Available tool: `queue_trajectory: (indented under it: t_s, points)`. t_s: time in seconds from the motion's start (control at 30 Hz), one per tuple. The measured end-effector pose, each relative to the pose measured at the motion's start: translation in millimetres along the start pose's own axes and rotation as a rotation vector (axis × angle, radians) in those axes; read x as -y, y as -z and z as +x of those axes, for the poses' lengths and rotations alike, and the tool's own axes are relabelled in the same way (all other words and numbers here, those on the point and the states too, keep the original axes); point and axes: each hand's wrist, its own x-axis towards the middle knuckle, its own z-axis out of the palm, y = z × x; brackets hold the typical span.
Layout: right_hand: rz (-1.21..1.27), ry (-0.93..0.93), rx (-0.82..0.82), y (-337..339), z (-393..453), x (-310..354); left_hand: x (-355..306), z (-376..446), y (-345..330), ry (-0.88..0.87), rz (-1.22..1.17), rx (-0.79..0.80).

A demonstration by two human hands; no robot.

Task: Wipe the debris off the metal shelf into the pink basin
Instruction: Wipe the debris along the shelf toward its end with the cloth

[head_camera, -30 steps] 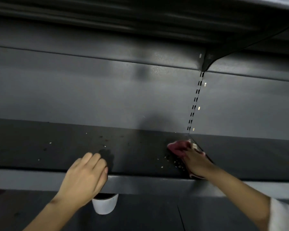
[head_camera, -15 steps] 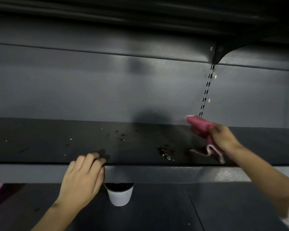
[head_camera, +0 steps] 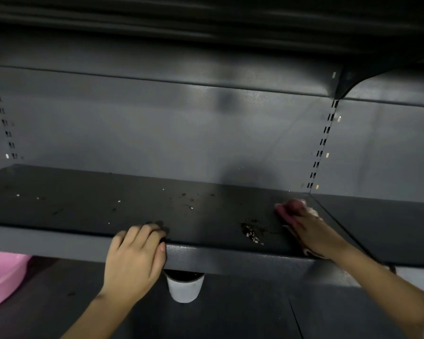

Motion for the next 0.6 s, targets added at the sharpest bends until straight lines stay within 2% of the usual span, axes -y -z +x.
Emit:
queue_trajectory:
  t_s: [0.1, 0.2, 0.37, 0.43, 0.47, 0.53, 0.6]
  points:
    - [0.212, 0.151, -0.028, -0.9, 9.3, 33.7, -7.5, 11.4, 5.5, 0.045, 0.005, 0.04]
    - [0.533, 0.166, -0.154, -1.6, 14.9, 53.4, -5.3, 15.2, 10.7, 0.064, -0.001, 0.089]
    - [0.572, 0.265, -0.458, 25.1, 9.7, 22.6, 19.7, 10.1, 16.4, 0.128, 0.016, 0.133]
    - [0.552, 0.177, -0.517, 35.0, 12.7, -15.8, 23.5, 9.0, 16.0, 0.13, -0.006, 0.143]
    - [0.553, 0.042, -0.532, 37.6, 15.9, -38.9, 23.9, 8.0, 15.1, 0.119, -0.015, 0.138]
    - [0.676, -0.162, -0.412, 38.7, 18.5, -79.2, 23.3, 6.5, 14.0, 0.097, -0.038, 0.113]
    - [0.837, -0.252, -0.221, 33.5, 18.8, -97.8, 24.4, 6.9, 12.4, 0.09, -0.061, 0.084]
